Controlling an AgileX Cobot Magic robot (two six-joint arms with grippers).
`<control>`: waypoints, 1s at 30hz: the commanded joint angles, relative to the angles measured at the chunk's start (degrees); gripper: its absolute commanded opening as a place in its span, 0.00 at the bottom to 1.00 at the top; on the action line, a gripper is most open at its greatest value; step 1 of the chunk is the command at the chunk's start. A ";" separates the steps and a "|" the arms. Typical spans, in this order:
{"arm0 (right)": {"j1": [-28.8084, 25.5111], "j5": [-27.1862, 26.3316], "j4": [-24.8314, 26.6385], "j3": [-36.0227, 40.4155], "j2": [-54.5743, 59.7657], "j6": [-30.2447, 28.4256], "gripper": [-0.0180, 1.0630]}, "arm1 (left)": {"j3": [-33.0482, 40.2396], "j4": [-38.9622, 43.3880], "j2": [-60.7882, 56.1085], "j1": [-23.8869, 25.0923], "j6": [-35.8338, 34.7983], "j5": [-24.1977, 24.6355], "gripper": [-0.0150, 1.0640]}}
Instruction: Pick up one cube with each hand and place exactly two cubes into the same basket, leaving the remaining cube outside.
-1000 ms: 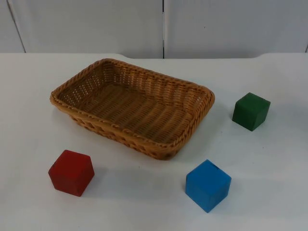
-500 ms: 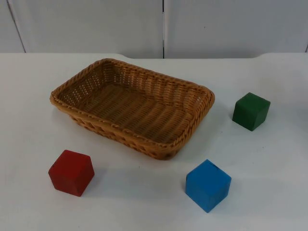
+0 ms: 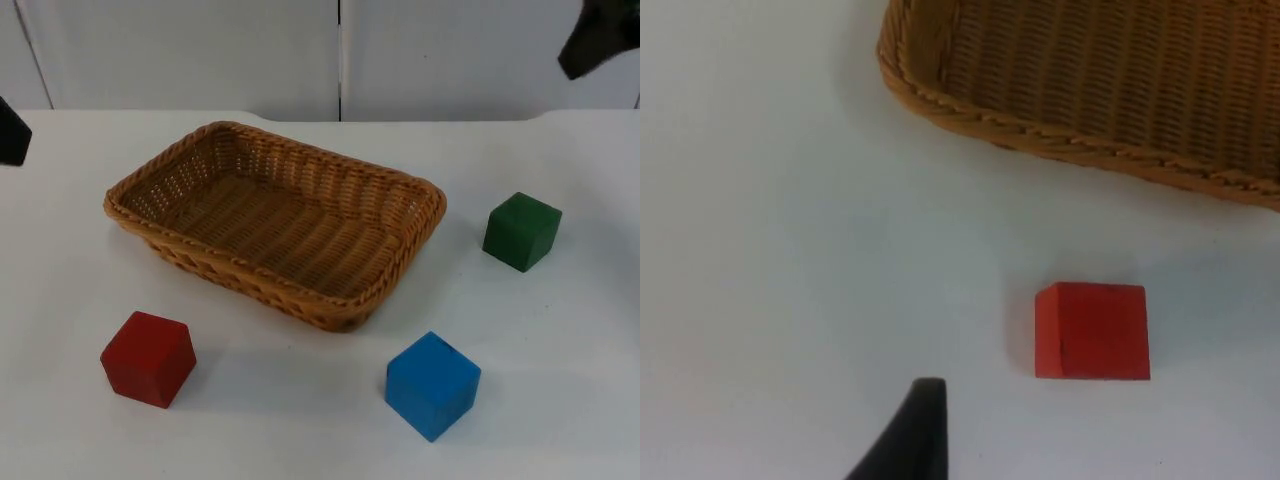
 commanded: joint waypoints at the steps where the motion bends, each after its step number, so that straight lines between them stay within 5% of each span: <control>1: 1.31 0.48 0.08 -0.90 1.53 -2.06 0.99 | -0.35 -0.88 1.06 -0.03 0.73 -0.78 0.99; 13: 2.18 0.06 0.55 -0.90 7.73 -6.70 0.99 | -0.35 -0.35 6.25 -7.86 2.28 -2.97 0.99; 30: 2.18 -4.35 0.59 -0.90 13.80 -6.70 0.99 | -0.35 -0.85 19.46 -10.43 1.83 -6.94 0.99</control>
